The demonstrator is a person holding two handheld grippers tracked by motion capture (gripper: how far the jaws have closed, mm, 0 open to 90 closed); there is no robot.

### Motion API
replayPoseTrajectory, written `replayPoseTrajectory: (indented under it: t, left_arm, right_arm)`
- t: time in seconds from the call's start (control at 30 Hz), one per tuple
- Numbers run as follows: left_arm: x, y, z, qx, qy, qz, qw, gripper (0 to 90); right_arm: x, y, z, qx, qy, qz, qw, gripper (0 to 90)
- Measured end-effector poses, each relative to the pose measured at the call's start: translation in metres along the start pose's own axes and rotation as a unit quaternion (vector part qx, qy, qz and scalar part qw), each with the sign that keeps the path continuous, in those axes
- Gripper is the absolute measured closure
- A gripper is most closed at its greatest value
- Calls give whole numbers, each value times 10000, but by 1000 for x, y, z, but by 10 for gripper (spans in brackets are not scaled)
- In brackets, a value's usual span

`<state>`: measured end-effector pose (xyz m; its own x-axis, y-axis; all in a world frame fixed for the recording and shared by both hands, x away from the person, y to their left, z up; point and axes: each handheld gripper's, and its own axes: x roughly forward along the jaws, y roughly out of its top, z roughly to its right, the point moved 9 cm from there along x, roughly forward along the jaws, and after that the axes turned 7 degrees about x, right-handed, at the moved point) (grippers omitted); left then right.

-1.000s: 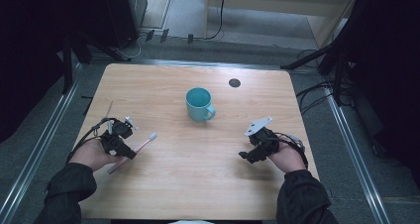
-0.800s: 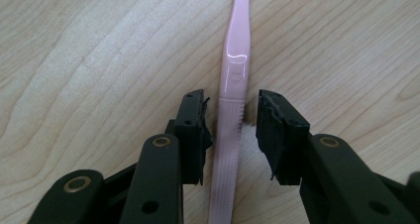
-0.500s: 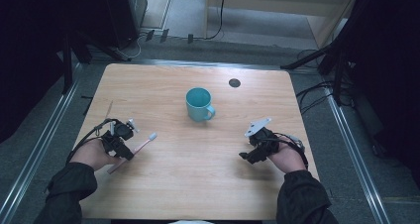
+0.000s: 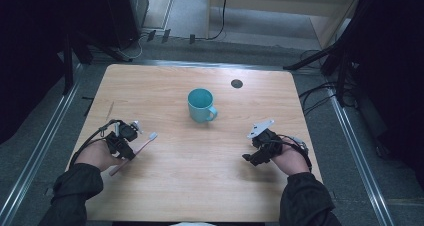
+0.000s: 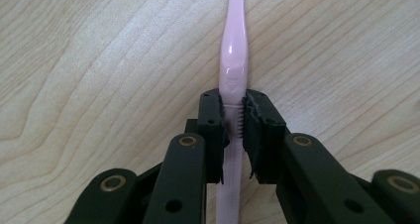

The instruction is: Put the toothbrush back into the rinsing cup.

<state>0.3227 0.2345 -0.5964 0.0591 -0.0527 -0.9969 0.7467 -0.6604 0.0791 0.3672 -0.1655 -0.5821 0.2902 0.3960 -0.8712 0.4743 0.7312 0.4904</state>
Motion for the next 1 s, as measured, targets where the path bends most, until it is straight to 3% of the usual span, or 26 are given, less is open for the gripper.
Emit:
replayPoseTrajectory:
  t: [0.57, 1.0]
  left_arm:
    - [-1, -2, -6, -165, -74, 60, 9998, 792]
    - [-15, -2, -11, -395, -274, 439, 9979, 792]
  right_arm:
    - [-1, 1, 1, 23, -28, 24, 10000, 218]
    - [0, 0, 1, 17, -16, 1, 10000, 218]
